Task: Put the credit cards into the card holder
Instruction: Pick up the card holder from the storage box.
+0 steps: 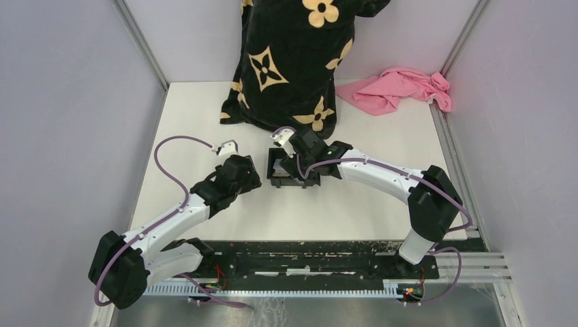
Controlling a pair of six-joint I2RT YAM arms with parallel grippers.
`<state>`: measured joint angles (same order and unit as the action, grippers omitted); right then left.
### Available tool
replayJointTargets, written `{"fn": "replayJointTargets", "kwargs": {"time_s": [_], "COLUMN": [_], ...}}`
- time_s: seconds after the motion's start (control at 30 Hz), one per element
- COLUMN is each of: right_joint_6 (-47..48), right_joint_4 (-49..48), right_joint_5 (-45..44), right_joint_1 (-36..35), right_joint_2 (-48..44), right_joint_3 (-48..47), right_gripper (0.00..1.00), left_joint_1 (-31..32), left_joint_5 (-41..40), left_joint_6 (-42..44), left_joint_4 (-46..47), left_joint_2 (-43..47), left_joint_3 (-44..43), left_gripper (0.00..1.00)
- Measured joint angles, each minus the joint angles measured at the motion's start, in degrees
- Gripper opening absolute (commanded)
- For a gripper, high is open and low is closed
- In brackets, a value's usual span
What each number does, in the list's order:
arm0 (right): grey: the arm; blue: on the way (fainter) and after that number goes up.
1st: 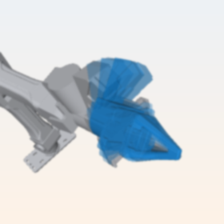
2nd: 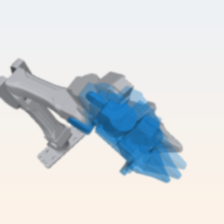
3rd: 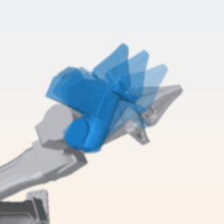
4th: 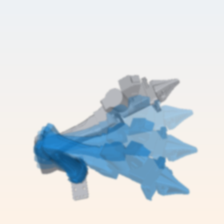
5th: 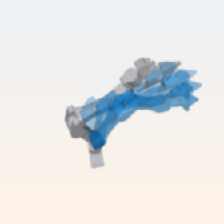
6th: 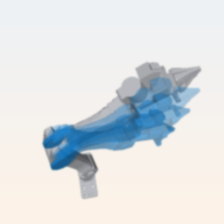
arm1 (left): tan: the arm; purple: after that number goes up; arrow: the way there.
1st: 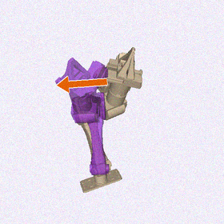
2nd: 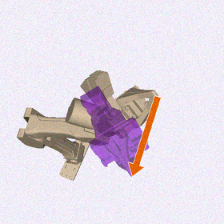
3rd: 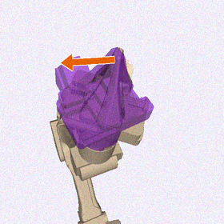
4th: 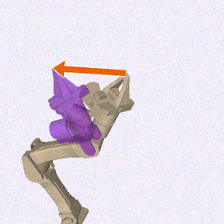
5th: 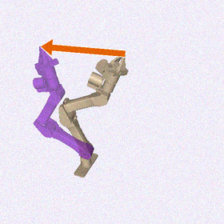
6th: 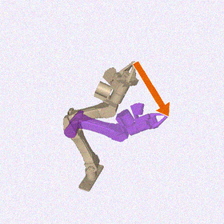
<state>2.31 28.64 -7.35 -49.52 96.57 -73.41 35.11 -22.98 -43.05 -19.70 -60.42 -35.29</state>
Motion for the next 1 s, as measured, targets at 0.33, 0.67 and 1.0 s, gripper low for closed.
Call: {"fn": "replayJointTargets", "kwargs": {"time_s": [0.33,0.67,1.0], "right_joint_6": [1.62,2.36,2.51], "right_joint_4": [-0.31,-0.28,-0.31], "right_joint_5": [-0.02,-0.2,-0.33], "right_joint_1": [0.0,0.02,0.5], "right_joint_2": [3.69,5.03,7.15], "right_joint_3": [-2.36,-3.52,-4.07], "right_gripper": [0.69,0.52,0.36], "left_joint_1": [0.0,0.0,0.0], "left_joint_5": [-0.79,-0.94,-0.96], "left_joint_6": [0.0,0.0,0.0], "left_joint_4": [0.02,0.04,0.07], "left_joint_2": [0.02,0.02,0.02], "left_joint_3": [0.07,0.07,0.07], "left_gripper": [0.72,0.71,0.71]}}
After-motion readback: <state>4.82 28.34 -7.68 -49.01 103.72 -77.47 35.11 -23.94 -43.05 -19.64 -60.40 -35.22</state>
